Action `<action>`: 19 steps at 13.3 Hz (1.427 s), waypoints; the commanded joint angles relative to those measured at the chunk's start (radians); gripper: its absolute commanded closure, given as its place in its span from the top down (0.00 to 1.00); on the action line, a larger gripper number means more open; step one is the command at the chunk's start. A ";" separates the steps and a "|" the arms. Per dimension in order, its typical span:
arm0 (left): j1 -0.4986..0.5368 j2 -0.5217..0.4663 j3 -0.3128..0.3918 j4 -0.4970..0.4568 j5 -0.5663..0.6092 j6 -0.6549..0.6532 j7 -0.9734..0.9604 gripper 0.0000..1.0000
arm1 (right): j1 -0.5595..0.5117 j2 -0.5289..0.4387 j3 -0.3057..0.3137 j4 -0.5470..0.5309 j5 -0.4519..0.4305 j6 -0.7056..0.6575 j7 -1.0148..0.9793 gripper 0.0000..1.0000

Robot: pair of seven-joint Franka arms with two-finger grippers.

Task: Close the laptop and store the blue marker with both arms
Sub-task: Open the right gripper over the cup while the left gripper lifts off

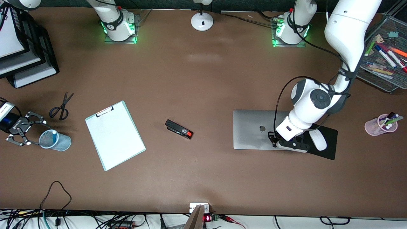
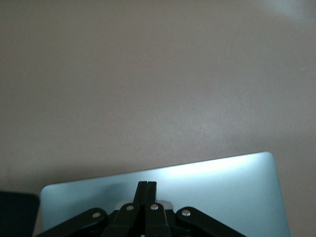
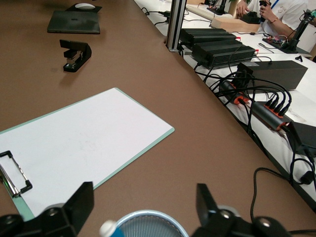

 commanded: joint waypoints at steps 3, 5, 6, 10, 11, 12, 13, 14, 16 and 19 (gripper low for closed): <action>0.003 -0.076 -0.003 0.068 0.023 -0.256 0.008 0.00 | 0.059 -0.078 0.006 0.011 -0.073 -0.015 0.186 1.00; 0.003 -0.101 -0.004 0.102 0.023 -0.366 0.008 0.00 | 0.114 -0.136 0.008 0.010 -0.183 -0.005 0.330 1.00; 0.003 -0.112 -0.004 0.123 0.023 -0.421 0.008 0.00 | 0.153 -0.159 0.005 0.008 -0.231 -0.002 0.416 1.00; 0.003 -0.150 -0.006 0.174 0.019 -0.584 0.010 0.02 | 0.269 -0.213 0.005 0.007 -0.408 0.054 0.720 1.00; 0.003 -0.164 -0.006 0.176 0.014 -0.613 0.010 0.06 | 0.291 -0.226 0.005 0.007 -0.444 0.059 0.780 1.00; 0.003 -0.178 -0.007 0.176 0.014 -0.633 0.010 0.13 | 0.308 -0.233 0.005 0.007 -0.481 0.076 0.835 1.00; 0.002 -0.193 -0.007 0.176 0.014 -0.659 0.010 0.18 | 0.328 -0.252 0.005 0.005 -0.518 0.084 0.904 1.00; 0.002 -0.210 -0.007 0.176 0.014 -0.682 0.010 0.32 | 0.345 -0.262 0.005 0.005 -0.558 0.082 0.987 1.00; 0.002 -0.236 -0.007 0.176 0.014 -0.718 0.014 0.44 | 0.372 -0.293 0.006 -0.002 -0.629 0.073 1.163 1.00; 0.002 -0.261 -0.007 0.176 0.009 -0.727 0.030 1.00 | 0.397 -0.347 0.006 -0.003 -0.722 0.013 1.364 1.00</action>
